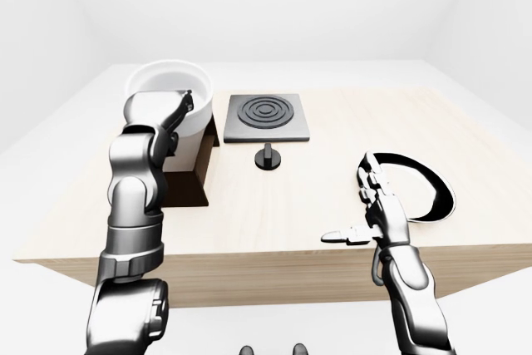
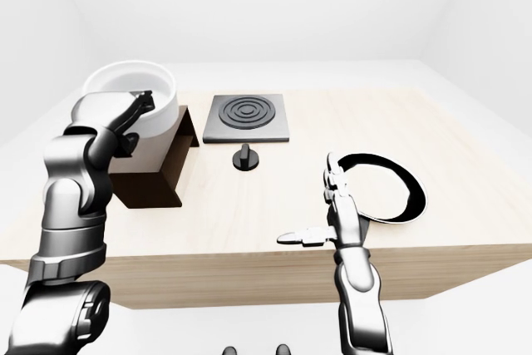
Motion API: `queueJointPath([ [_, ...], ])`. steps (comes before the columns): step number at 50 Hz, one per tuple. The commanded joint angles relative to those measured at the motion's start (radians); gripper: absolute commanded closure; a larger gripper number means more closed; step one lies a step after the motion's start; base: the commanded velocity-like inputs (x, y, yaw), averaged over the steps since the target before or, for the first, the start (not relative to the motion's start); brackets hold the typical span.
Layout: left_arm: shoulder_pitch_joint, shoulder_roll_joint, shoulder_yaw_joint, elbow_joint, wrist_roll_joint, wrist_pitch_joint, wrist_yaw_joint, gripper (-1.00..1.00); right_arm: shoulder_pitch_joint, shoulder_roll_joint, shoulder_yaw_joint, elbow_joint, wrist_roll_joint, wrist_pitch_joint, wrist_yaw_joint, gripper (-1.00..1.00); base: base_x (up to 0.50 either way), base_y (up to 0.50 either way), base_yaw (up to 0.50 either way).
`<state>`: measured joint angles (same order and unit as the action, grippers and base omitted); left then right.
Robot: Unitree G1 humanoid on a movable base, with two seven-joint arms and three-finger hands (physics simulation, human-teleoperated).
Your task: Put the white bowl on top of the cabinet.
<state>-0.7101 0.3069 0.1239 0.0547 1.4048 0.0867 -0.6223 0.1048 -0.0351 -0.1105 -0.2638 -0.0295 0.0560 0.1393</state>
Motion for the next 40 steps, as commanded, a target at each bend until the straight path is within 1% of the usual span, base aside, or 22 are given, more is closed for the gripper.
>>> queueJointPath([
  [1, -0.006, 0.013, 0.005, 0.043, -0.077, 0.001, 0.119, 1.0, 0.002, 0.0, 0.002, -0.001, -0.002, -0.001, 0.001, -1.0, 0.0, 0.0, 0.0],
  [10, -0.002, 0.022, -0.004, 0.063, -0.115, 0.001, 0.155, 1.0, 0.0, 0.001, 0.005, 0.003, -0.006, -0.003, 0.0, -1.0, 0.0, 0.0, 0.0],
  [15, -0.001, 0.031, 0.0, 0.082, -0.139, 0.001, 0.18, 1.0, -0.001, 0.001, 0.005, 0.004, -0.006, -0.003, -0.001, -1.0, 0.0, 0.0, 0.0],
  [19, 0.001, 0.046, -0.005, 0.076, -0.127, 0.001, 0.172, 1.0, -0.002, 0.0, 0.006, 0.009, -0.006, -0.007, -0.001, -1.0, 0.0, 0.0, 0.0],
  [24, 0.009, 0.049, -0.003, 0.072, -0.108, 0.001, 0.162, 1.0, -0.002, 0.001, 0.009, 0.014, -0.009, -0.012, -0.002, -1.0, 0.0, 0.0, 0.0],
  [29, 0.021, 0.051, 0.009, 0.083, -0.116, 0.001, 0.186, 1.0, -0.001, 0.001, 0.009, 0.014, -0.009, -0.013, -0.002, -1.0, 0.0, 0.0, 0.0],
  [38, 0.033, 0.063, 0.017, 0.088, -0.122, 0.001, 0.206, 1.0, 0.003, 0.002, 0.013, 0.013, -0.013, -0.016, -0.003, -1.0, 0.0, 0.0, 0.0],
  [40, 0.04, 0.06, 0.02, 0.1, -0.134, 0.001, 0.227, 1.0, 0.004, 0.003, 0.015, 0.012, -0.014, -0.016, -0.003, -1.0, 0.0, 0.0, 0.0],
])
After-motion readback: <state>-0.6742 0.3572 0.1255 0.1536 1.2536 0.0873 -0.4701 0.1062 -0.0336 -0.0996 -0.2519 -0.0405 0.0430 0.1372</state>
